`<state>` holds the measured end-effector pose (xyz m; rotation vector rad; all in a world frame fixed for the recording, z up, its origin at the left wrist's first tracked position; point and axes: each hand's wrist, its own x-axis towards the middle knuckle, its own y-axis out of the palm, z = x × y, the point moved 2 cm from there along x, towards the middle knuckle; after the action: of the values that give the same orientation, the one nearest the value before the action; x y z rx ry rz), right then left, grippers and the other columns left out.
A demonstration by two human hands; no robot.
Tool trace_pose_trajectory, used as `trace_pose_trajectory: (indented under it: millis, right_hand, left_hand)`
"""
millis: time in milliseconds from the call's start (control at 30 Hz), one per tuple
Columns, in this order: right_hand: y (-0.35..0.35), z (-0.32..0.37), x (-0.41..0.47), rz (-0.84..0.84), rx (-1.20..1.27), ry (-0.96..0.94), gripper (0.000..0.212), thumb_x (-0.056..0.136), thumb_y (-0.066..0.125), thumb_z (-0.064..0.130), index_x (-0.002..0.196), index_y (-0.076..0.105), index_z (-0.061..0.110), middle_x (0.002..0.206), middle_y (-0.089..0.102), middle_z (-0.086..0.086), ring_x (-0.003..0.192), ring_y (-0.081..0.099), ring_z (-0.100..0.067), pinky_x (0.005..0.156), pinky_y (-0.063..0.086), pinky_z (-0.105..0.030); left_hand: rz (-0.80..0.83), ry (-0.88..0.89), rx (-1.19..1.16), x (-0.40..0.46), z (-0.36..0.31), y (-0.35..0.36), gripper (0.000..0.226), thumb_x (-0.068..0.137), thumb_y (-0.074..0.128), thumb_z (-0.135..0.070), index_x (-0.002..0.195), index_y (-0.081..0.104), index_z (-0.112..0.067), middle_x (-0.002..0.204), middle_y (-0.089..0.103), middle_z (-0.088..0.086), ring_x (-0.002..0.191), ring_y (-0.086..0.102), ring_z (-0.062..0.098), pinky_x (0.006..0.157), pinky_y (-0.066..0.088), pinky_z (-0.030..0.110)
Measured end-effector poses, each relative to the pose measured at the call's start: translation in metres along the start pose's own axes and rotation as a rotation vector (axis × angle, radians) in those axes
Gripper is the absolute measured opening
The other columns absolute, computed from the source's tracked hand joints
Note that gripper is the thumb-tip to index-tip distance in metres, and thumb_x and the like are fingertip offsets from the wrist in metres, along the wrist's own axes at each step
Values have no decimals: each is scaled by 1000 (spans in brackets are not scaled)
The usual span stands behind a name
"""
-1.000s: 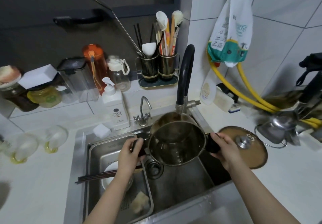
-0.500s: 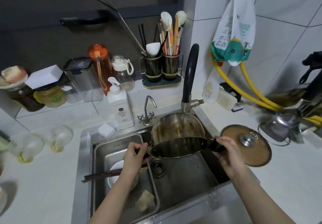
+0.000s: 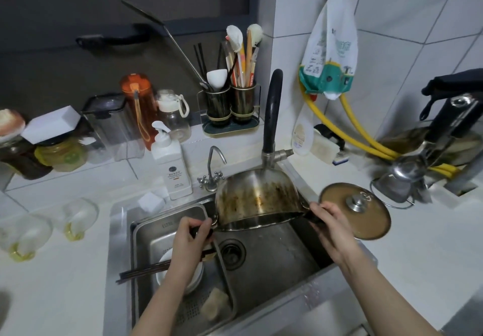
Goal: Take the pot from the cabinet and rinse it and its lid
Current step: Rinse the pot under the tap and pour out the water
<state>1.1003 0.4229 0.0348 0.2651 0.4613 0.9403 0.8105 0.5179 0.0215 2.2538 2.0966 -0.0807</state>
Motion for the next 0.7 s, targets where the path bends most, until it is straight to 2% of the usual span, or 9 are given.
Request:
trace_pose_trajectory:
  millis: [67,133,233,300,433,600,700]
  right_hand:
    - [0,1,-4,9,-24,-25,42,51,84,30,81,59,14,83,68,-3,77,67,-11,72,57,-21]
    - [0,2,-6,19,-46,-50,50,48,86,33,86,59,13,88,67,-6,82,66,-14,77,56,-23]
    - [1,4,-9,31,-45,-72,40,61,76,21,93,56,8,96,62,-13,83,64,-17,76,56,-22]
    - [0,5,-11,30,-46,-92,40,61,76,21,92,56,8,92,62,-11,77,66,-14,73,56,-20]
    - [-2,7,-13,31,-59,-125,66,38,91,40,87,56,13,84,65,-5,74,67,-13,72,56,-22]
    - [-4,5,-14,28,-37,-137,61,35,92,41,79,57,17,85,64,-4,77,66,-13,78,53,-27]
    - [-6,1,-18,14,-19,-111,38,57,84,26,81,57,14,85,62,-6,80,63,-18,85,49,-32]
  left_hand:
    - [9,18,13,-1,-2,-1,16,88,61,-13,82,49,-3,88,56,24,81,62,29,58,55,17]
    - [23,28,12,-2,-3,-2,16,88,61,-13,82,49,-3,87,57,24,76,64,25,58,55,17]
    - [26,26,-12,-2,-6,-2,17,88,62,-13,80,49,-5,87,54,22,79,61,24,58,55,16]
    - [32,37,-9,-1,-8,-2,17,87,62,-13,80,49,-6,91,52,23,85,58,29,59,56,17]
    - [48,54,11,-2,-14,-2,19,88,62,-14,88,50,1,104,55,30,98,62,39,61,56,16]
    - [61,64,43,-5,-14,-1,17,88,62,-13,85,50,0,104,55,34,97,61,44,56,53,14]
    - [96,75,90,-5,-9,-4,16,85,65,-12,86,52,-3,96,58,29,88,64,41,64,56,26]
